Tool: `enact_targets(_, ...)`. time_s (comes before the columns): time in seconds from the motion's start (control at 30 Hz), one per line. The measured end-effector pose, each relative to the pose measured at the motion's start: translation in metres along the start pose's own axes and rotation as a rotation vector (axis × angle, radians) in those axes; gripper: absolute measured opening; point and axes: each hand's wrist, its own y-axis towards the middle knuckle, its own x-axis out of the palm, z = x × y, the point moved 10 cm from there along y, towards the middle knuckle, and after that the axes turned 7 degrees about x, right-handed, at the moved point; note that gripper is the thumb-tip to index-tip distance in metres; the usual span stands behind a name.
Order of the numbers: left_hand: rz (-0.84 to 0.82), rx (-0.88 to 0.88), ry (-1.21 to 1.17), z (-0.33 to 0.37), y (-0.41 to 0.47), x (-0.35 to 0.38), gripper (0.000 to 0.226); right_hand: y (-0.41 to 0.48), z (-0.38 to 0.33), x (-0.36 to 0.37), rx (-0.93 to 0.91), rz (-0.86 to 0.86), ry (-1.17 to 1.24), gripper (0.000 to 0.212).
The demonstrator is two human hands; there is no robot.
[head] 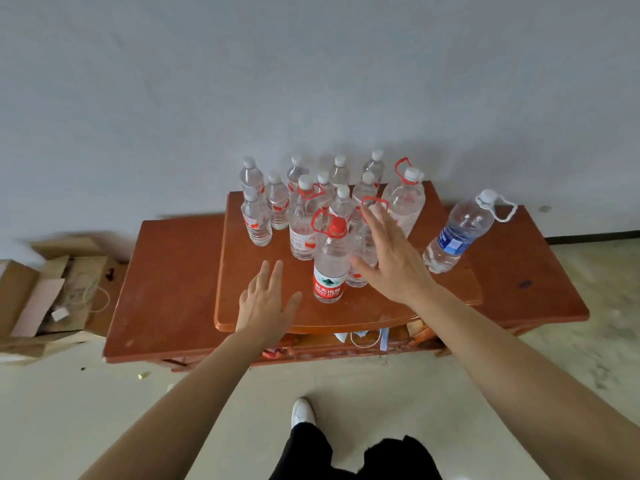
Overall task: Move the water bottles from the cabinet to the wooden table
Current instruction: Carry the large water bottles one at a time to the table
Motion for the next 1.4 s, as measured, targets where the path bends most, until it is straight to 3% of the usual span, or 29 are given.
enact_targets(0.2, -0.1, -0.092, -0.009, -0.039, 0.028, 0.046, 0.092, 0.046, -0.003, 0.07, 0.071, -0.161, 0.314, 0.097)
enact_targets(0.4, -0.231, -0.2, -0.102, -0.06, 0.04, 0.102, 0.106, 0.058, 0.013, 0.103, 0.129, -0.149, 0.526, 0.098)
enact_targets(0.57, -0.3, -0.18, -0.186, -0.052, 0.09, 0.144, 0.116, 0.055, 0.04, 0.127, 0.262, -0.159, 0.643, 0.066)
enact_targets(0.77, -0.221, -0.062, -0.393, -0.012, 0.151, 0.154, 0.1, 0.061, 0.033, 0.132, 0.257, -0.211, 0.613, 0.071)
enact_targets(1.07, -0.079, -0.193, -0.496, -0.023, 0.109, 0.152, 0.079, 0.043, 0.022, 0.132, 0.152, -0.343, 0.677, 0.062)
enact_targets(1.4, -0.064, -0.224, -0.38, -0.071, 0.036, 0.127, 0.08, 0.025, 0.008, 0.152, 0.373, -0.368, 0.911, 0.043)
